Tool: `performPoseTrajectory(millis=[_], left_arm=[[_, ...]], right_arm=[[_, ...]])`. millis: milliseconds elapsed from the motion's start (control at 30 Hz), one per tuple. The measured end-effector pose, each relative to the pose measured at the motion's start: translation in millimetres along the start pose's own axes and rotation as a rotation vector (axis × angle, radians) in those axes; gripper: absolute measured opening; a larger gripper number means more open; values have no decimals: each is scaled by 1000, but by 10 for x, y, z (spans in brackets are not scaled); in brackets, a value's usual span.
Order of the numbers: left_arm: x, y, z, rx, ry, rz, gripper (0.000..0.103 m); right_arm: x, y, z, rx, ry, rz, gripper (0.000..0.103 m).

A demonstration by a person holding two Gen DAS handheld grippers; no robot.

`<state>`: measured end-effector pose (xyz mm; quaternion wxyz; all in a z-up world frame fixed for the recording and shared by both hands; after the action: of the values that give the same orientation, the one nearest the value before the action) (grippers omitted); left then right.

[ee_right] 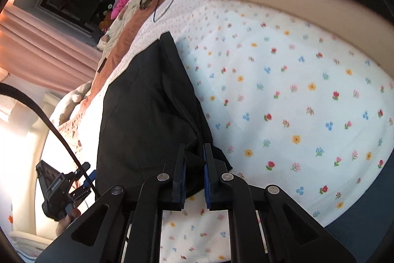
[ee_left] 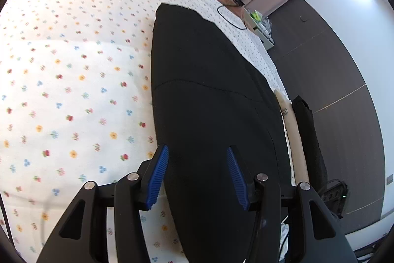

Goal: Fold large clothes

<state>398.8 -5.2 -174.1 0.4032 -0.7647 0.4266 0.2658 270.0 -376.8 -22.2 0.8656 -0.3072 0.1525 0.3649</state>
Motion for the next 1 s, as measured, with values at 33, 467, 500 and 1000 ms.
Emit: performPoseTrajectory(millis=[33,467,500,1000], left_arm=[[32,8,-10,6,-6,6,50],[175,-144,20,27,-85,-27,50],[178,-163,24,27,-87,-33,50],[475,-577,54,46,-164,-85,50]], right_arm=[[14,23,-37,6,6,13,7],[-155,-273,243,-145,-6,35,71],[-119,-322,250,-158,-7,47,71],[974,-959,320,-242,-62,258,71]])
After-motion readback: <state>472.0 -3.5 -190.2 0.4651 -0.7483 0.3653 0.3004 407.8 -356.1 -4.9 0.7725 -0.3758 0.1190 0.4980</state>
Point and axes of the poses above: each gripper's, at about its wrist camera, not at the fingertips, and x roughly the way its jaws point, z to its left, y to its underside, the point moved 8 cm from there along x, roughly the way its jaws point, and after that the axes turned 7 degrees about -y, right-handed, at the moved point
